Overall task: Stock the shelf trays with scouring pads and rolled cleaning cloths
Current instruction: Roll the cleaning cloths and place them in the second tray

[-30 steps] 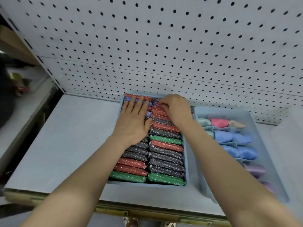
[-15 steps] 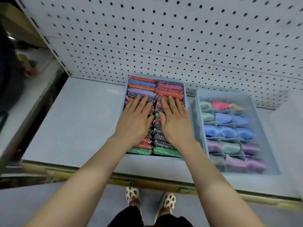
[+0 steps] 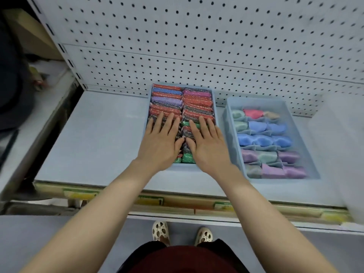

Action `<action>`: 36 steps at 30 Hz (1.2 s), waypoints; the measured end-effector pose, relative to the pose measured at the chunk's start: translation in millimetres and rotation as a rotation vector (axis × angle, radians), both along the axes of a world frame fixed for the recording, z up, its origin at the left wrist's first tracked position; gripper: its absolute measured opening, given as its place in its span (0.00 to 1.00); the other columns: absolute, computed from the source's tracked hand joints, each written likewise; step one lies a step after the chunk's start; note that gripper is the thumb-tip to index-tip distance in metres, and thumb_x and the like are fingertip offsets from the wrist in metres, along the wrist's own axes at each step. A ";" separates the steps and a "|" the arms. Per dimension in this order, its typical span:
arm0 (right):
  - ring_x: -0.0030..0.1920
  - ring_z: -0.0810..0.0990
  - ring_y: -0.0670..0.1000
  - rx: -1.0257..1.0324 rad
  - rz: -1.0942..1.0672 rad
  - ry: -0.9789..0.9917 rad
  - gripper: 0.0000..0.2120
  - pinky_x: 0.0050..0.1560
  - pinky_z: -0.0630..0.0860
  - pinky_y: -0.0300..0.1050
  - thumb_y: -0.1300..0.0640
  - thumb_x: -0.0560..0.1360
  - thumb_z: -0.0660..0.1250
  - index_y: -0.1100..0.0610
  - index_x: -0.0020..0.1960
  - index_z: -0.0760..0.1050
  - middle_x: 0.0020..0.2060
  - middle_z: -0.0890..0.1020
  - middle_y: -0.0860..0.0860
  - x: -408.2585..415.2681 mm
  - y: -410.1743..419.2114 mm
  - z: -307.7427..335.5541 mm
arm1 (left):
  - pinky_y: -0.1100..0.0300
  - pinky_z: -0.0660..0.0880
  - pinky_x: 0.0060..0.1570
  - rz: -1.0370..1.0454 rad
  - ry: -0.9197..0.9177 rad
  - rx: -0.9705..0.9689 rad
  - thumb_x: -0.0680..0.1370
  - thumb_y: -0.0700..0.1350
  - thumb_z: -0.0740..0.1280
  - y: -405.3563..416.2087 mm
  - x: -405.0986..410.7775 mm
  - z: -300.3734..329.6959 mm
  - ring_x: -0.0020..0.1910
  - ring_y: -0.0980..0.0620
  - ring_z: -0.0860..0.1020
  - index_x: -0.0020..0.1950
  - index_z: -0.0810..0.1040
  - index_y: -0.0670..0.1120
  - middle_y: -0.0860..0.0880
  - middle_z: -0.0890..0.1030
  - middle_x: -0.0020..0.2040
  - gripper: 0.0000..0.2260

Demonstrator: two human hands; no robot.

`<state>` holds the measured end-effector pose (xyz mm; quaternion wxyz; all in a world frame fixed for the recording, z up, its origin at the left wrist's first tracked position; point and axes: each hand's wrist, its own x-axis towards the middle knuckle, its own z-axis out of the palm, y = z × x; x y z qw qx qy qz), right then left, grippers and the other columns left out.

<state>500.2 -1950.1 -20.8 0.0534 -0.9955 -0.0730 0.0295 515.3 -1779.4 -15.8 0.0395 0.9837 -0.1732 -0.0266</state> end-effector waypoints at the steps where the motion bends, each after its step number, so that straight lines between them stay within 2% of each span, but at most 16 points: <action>1: 0.79 0.46 0.57 -0.007 0.014 0.015 0.33 0.78 0.47 0.55 0.37 0.79 0.36 0.49 0.80 0.51 0.79 0.52 0.54 1.4 0.4 1.5 | 0.43 0.45 0.76 -0.009 0.002 0.008 0.78 0.60 0.35 0.0 2.0 0.4 0.79 0.42 0.48 0.80 0.51 0.46 0.46 0.53 0.80 0.33; 3: 0.79 0.45 0.56 0.052 0.041 0.016 0.31 0.78 0.46 0.54 0.37 0.81 0.41 0.48 0.80 0.51 0.79 0.52 0.53 -1.9 -5.6 8.0 | 0.43 0.45 0.76 -0.023 -0.018 0.010 0.78 0.62 0.35 0.4 1.4 0.5 0.79 0.41 0.48 0.80 0.52 0.47 0.46 0.54 0.80 0.34; 5: 0.78 0.52 0.58 0.138 -0.042 -0.101 0.28 0.76 0.53 0.57 0.39 0.82 0.47 0.49 0.78 0.58 0.78 0.59 0.54 -10.5 -31.7 14.8 | 0.39 0.46 0.75 0.003 -0.062 -0.013 0.79 0.62 0.39 0.3 -3.4 3.2 0.78 0.38 0.50 0.79 0.57 0.46 0.43 0.57 0.79 0.33; 8: 0.69 0.68 0.69 0.051 -0.424 -0.386 0.24 0.65 0.69 0.64 0.49 0.79 0.58 0.59 0.72 0.68 0.67 0.71 0.64 -15.1 -114.7 17.0 | 0.39 0.45 0.74 0.058 -0.054 -0.061 0.78 0.66 0.44 -7.7 -8.0 9.0 0.78 0.37 0.48 0.79 0.56 0.49 0.43 0.53 0.80 0.34; 10: 0.65 0.70 0.71 0.009 -0.725 -0.279 0.26 0.60 0.70 0.64 0.52 0.77 0.59 0.63 0.72 0.65 0.65 0.72 0.66 -18.5 -168.0 20.3 | 0.40 0.46 0.76 0.006 -0.032 -0.069 0.77 0.68 0.42 -20.7 -10.6 10.3 0.78 0.39 0.46 0.79 0.54 0.50 0.44 0.50 0.80 0.36; 12: 0.62 0.72 0.68 0.008 -0.875 -0.076 0.25 0.58 0.70 0.60 0.56 0.78 0.57 0.62 0.74 0.61 0.65 0.70 0.65 -18.9 -197.0 22.6 | 0.40 0.46 0.76 -0.057 -0.025 -0.056 0.77 0.69 0.40 -35.8 -11.2 7.6 0.79 0.40 0.46 0.80 0.53 0.50 0.45 0.49 0.80 0.36; 14: 0.61 0.73 0.66 0.005 -0.857 0.025 0.24 0.56 0.71 0.56 0.62 0.78 0.58 0.60 0.73 0.60 0.64 0.71 0.63 -17.2 -205.2 20.3 | 0.38 0.46 0.75 -0.088 -0.003 -0.038 0.76 0.68 0.39 -49.4 -10.3 5.8 0.79 0.40 0.45 0.80 0.52 0.50 0.45 0.49 0.80 0.37; 17: 0.58 0.76 0.64 0.048 -0.787 -0.032 0.24 0.53 0.73 0.52 0.67 0.76 0.60 0.59 0.72 0.63 0.60 0.75 0.62 -17.7 -199.5 14.3 | 0.37 0.44 0.75 -0.119 0.020 0.008 0.74 0.67 0.36 -58.0 -7.5 2.9 0.79 0.40 0.46 0.80 0.50 0.50 0.47 0.50 0.80 0.37; 20: 0.57 0.76 0.64 0.063 -0.748 -0.071 0.29 0.53 0.73 0.53 0.68 0.76 0.60 0.57 0.75 0.60 0.58 0.76 0.61 -21.5 -191.6 4.6 | 0.35 0.45 0.74 -0.183 0.007 0.033 0.75 0.66 0.38 -51.3 -5.9 2.6 0.78 0.39 0.49 0.80 0.51 0.51 0.47 0.53 0.80 0.36; 24: 0.56 0.76 0.65 0.081 -0.699 -0.084 0.32 0.53 0.72 0.52 0.70 0.74 0.61 0.58 0.76 0.58 0.57 0.77 0.63 -15.8 -191.3 3.8 | 0.36 0.44 0.74 -0.233 -0.001 0.066 0.75 0.65 0.39 -41.4 -0.9 3.5 0.78 0.40 0.49 0.80 0.52 0.51 0.49 0.55 0.80 0.35; 27: 0.59 0.75 0.64 0.071 -0.698 -0.064 0.34 0.57 0.71 0.52 0.71 0.74 0.61 0.59 0.77 0.55 0.60 0.76 0.62 -10.7 -188.2 3.9 | 0.36 0.45 0.74 -0.215 0.002 0.056 0.74 0.65 0.38 -43.6 3.3 4.4 0.78 0.40 0.49 0.80 0.52 0.51 0.49 0.55 0.80 0.36; 32: 0.60 0.74 0.62 0.046 -0.708 -0.054 0.34 0.58 0.72 0.51 0.70 0.75 0.60 0.59 0.78 0.53 0.61 0.75 0.62 -8.8 -186.9 2.6 | 0.36 0.45 0.74 -0.220 -0.003 0.043 0.75 0.64 0.40 -43.1 3.6 2.8 0.78 0.40 0.50 0.80 0.53 0.50 0.48 0.56 0.79 0.35; 34: 0.59 0.75 0.62 0.074 -0.698 -0.040 0.32 0.57 0.71 0.50 0.69 0.76 0.60 0.59 0.77 0.54 0.60 0.75 0.62 -8.3 -188.7 3.7 | 0.35 0.47 0.73 -0.224 0.002 0.002 0.76 0.62 0.41 -42.2 2.7 3.0 0.78 0.39 0.52 0.79 0.56 0.49 0.47 0.58 0.79 0.34; 36: 0.58 0.75 0.62 0.124 -0.669 -0.032 0.27 0.54 0.71 0.50 0.66 0.77 0.59 0.58 0.75 0.60 0.59 0.76 0.61 -8.4 -194.6 9.7 | 0.36 0.48 0.74 -0.190 0.000 -0.065 0.76 0.59 0.40 -43.2 1.0 4.1 0.78 0.40 0.54 0.78 0.60 0.49 0.47 0.62 0.78 0.32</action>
